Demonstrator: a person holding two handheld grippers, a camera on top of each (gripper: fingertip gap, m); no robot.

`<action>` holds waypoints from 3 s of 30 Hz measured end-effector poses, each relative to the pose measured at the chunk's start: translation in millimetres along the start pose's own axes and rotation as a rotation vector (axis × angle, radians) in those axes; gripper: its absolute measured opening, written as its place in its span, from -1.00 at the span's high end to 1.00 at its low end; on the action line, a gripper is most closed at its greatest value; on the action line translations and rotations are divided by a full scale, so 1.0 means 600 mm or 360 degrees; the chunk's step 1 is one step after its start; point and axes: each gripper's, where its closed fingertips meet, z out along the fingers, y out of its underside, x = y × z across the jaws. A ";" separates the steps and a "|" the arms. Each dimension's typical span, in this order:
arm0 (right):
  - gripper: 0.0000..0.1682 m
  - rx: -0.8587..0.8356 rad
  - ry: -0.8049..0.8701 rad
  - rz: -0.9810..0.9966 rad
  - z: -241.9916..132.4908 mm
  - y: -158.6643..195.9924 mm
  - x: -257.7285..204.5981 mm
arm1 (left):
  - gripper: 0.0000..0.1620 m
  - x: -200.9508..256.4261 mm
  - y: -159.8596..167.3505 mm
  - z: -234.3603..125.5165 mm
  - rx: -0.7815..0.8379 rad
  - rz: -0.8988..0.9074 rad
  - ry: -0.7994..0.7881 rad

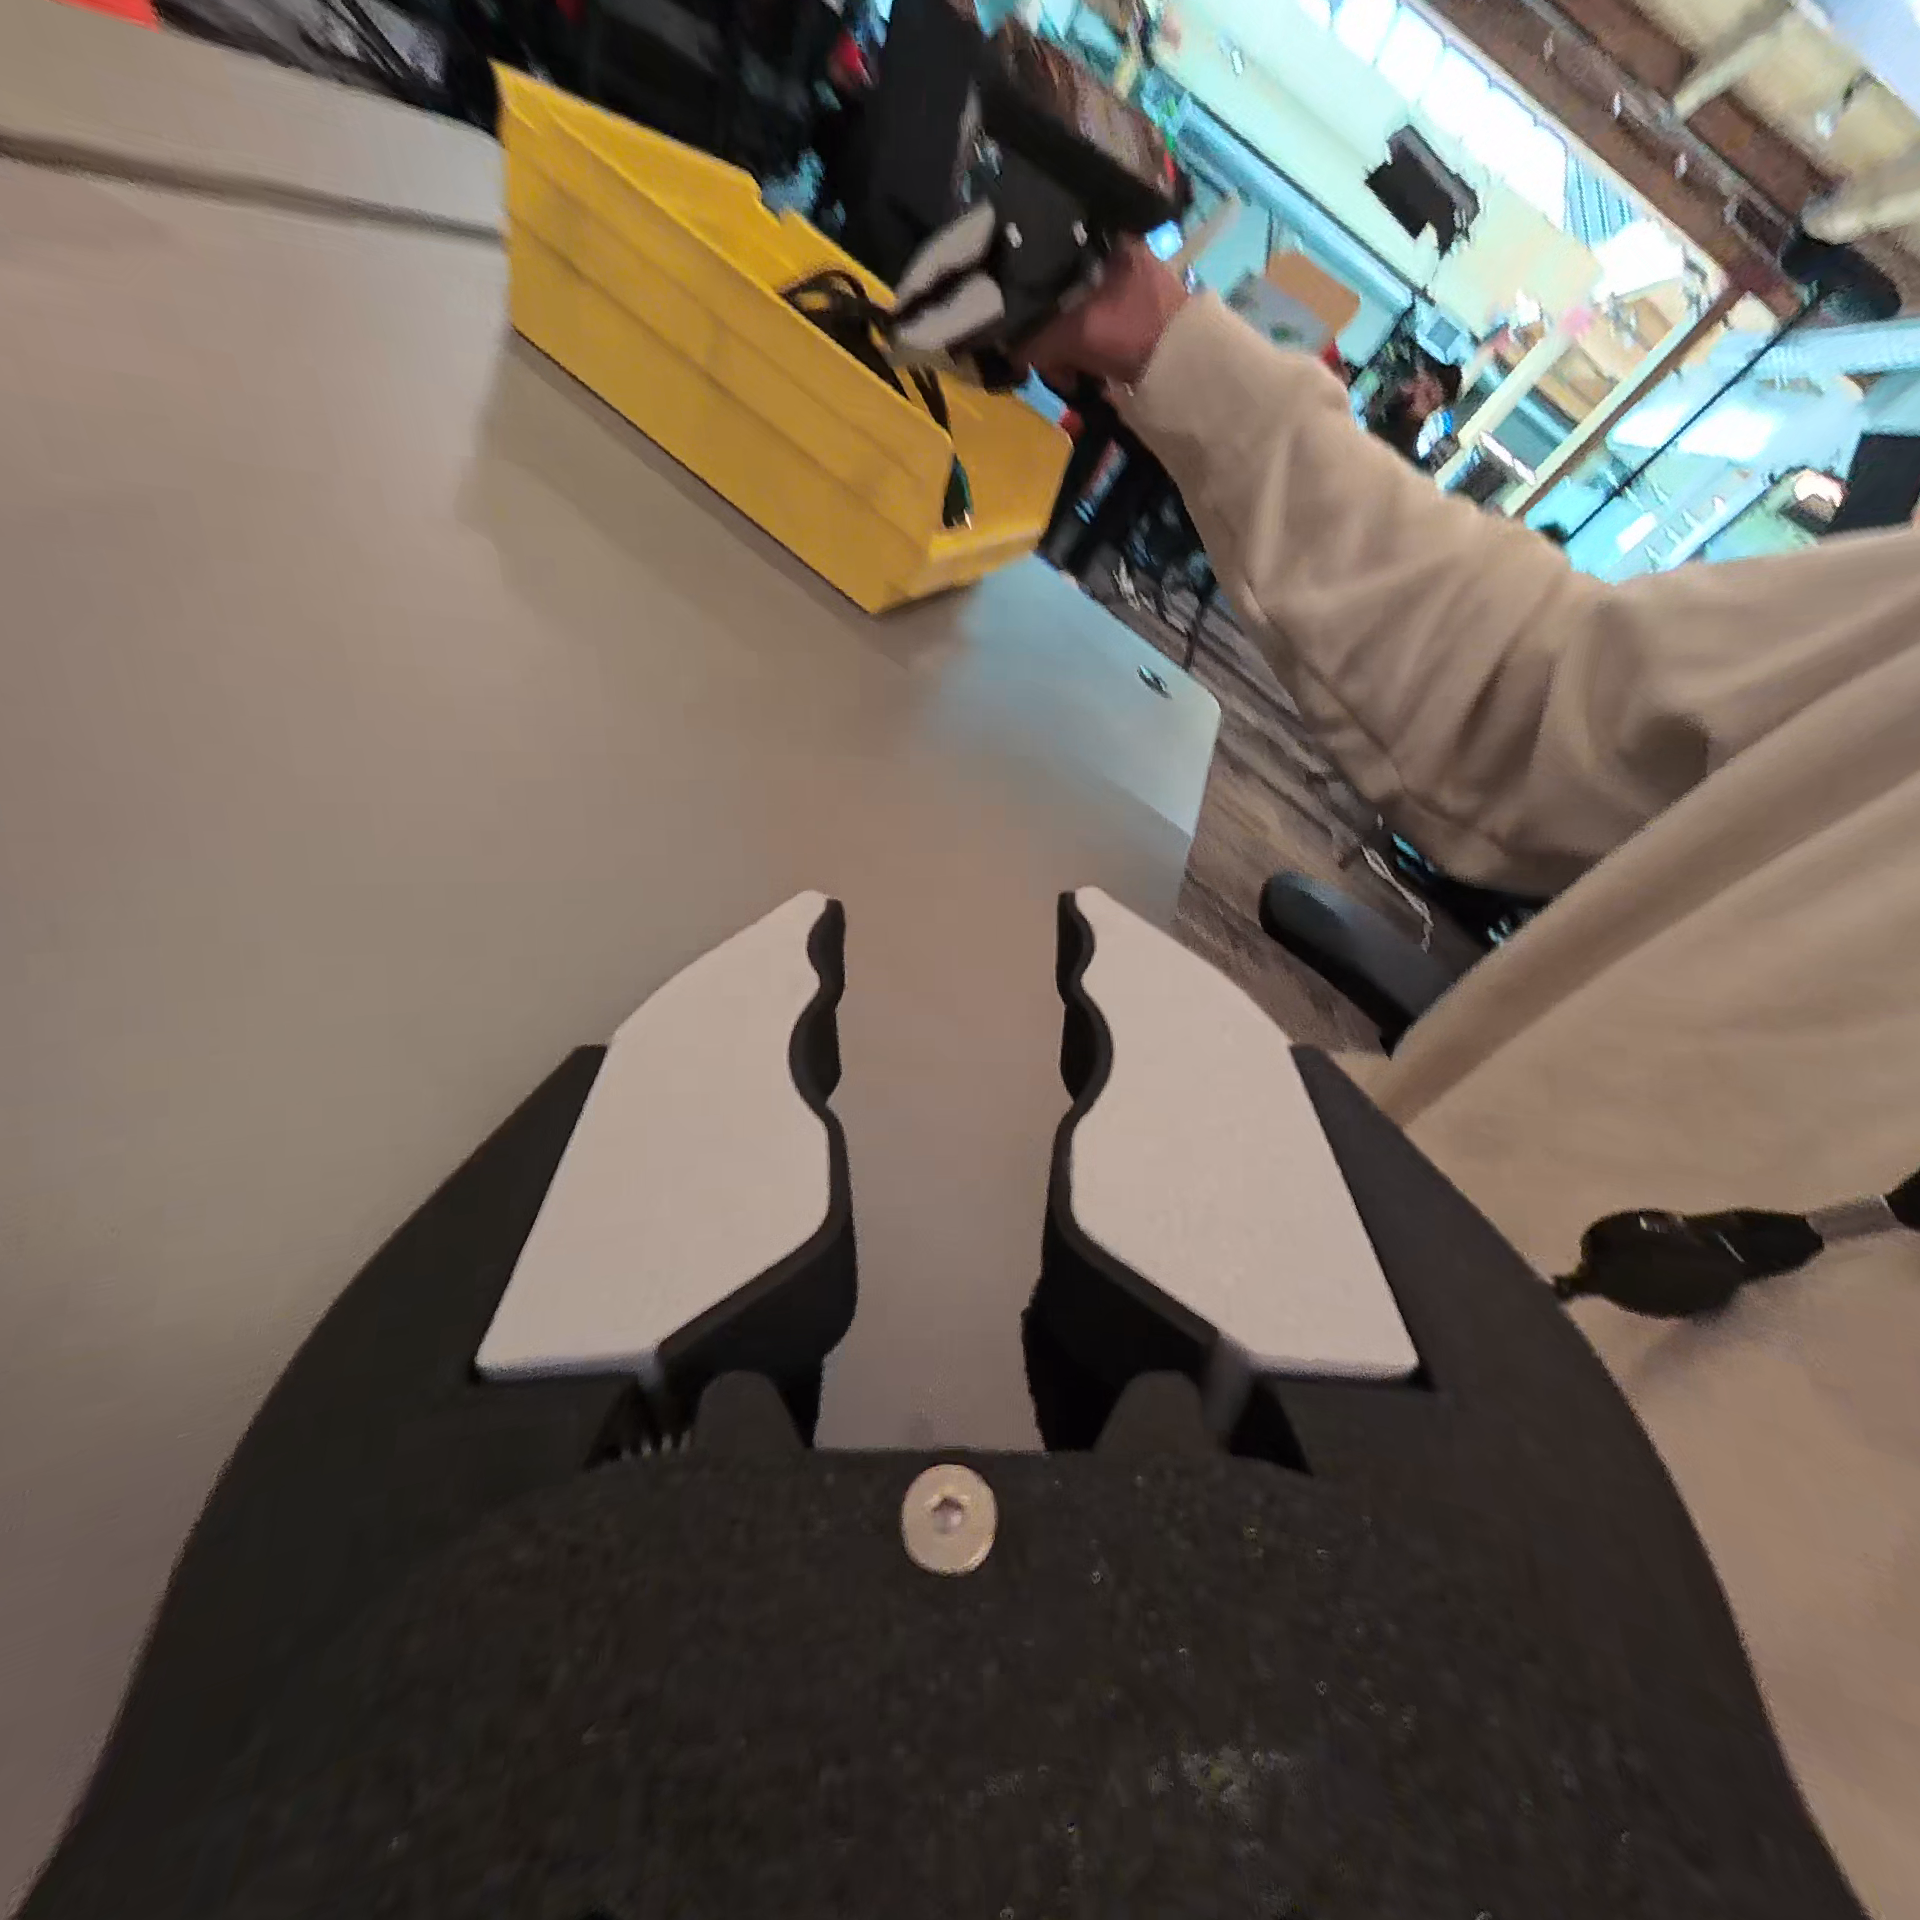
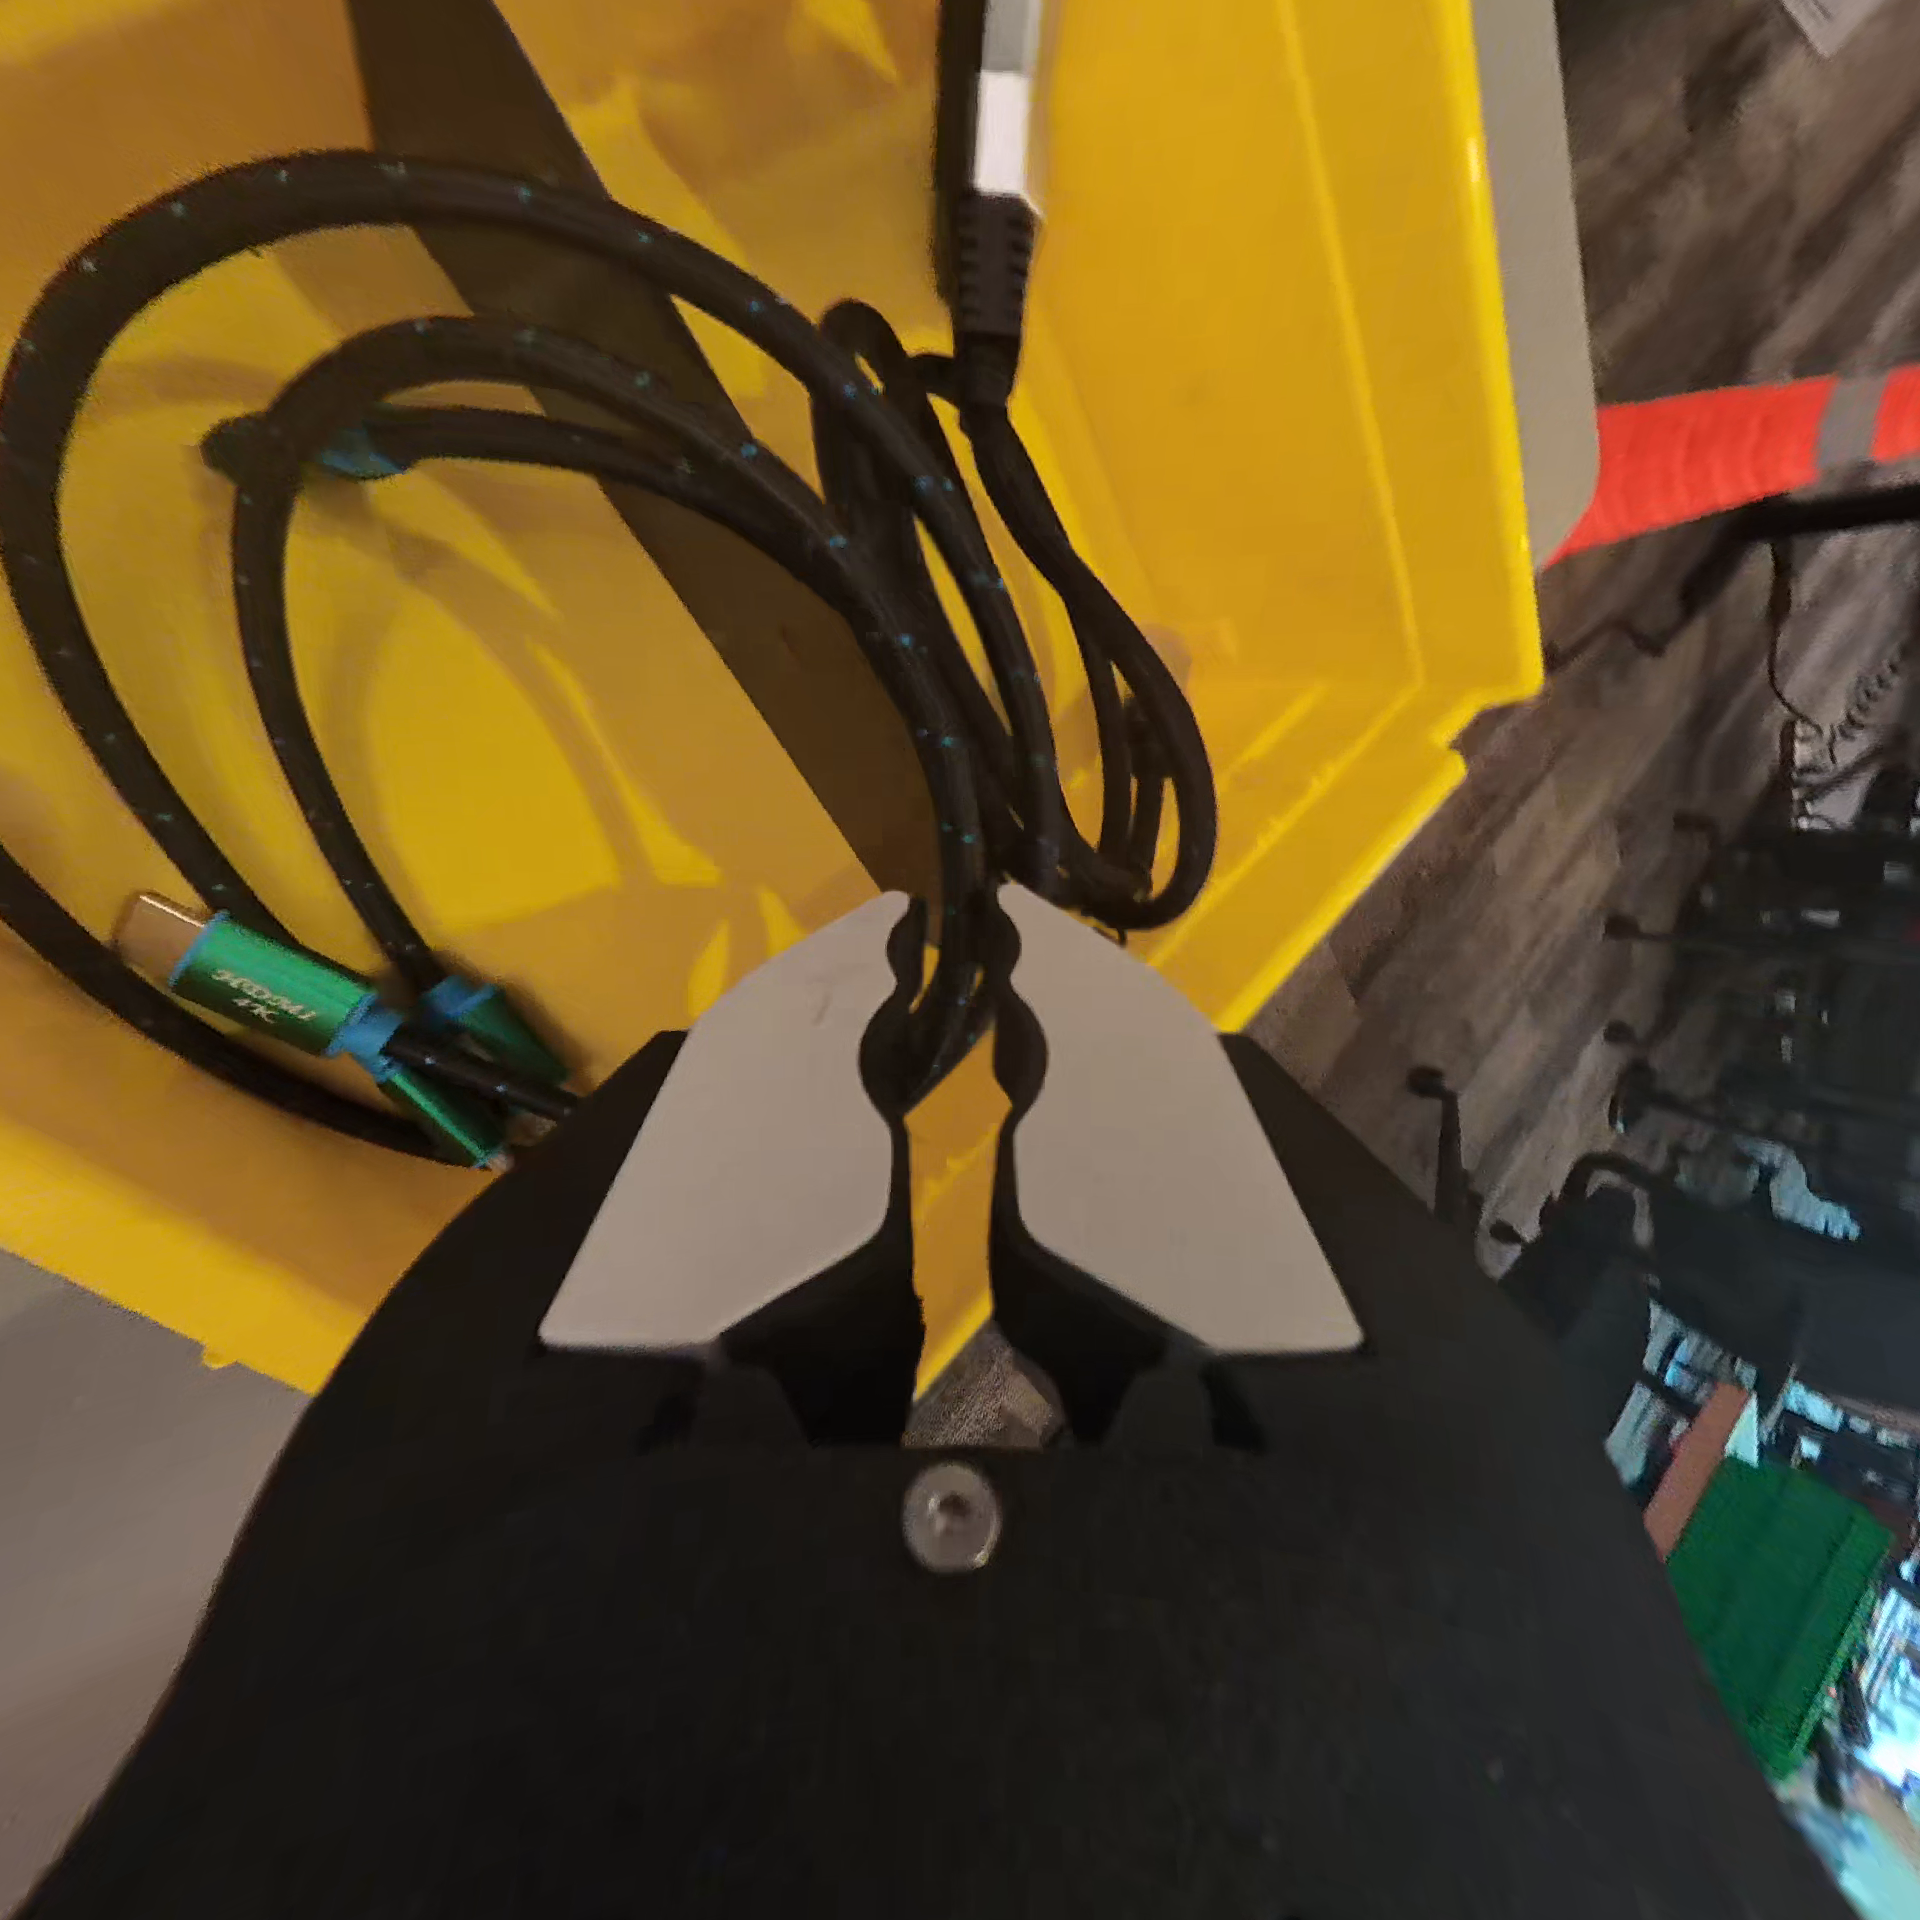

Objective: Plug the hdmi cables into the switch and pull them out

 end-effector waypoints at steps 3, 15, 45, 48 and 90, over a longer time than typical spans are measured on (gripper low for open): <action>0.70 0.0000 -0.0020 0.0129 -0.028 0.010 -0.005 | 0.50 -0.021 -0.015 -0.031 0.0114 0.0034 -0.0146; 0.57 0.1622 -0.0369 0.1280 -0.284 -0.152 -0.253 | 0.55 -0.079 -0.047 -0.185 0.0360 0.0545 -0.1179; 0.76 0.1579 -0.0486 0.1140 -0.264 -0.186 -0.412 | 0.97 -0.408 -0.066 -0.426 0.0110 -0.0001 -0.1773; 0.77 0.1591 -0.0470 0.1148 -0.266 -0.181 -0.408 | 0.97 -0.368 -0.033 -0.476 0.0126 -0.0004 -0.1863; 0.75 0.1593 -0.0689 0.1183 -0.242 -0.204 -0.417 | 0.92 -0.392 -0.462 -0.353 -0.0973 0.1056 -0.1606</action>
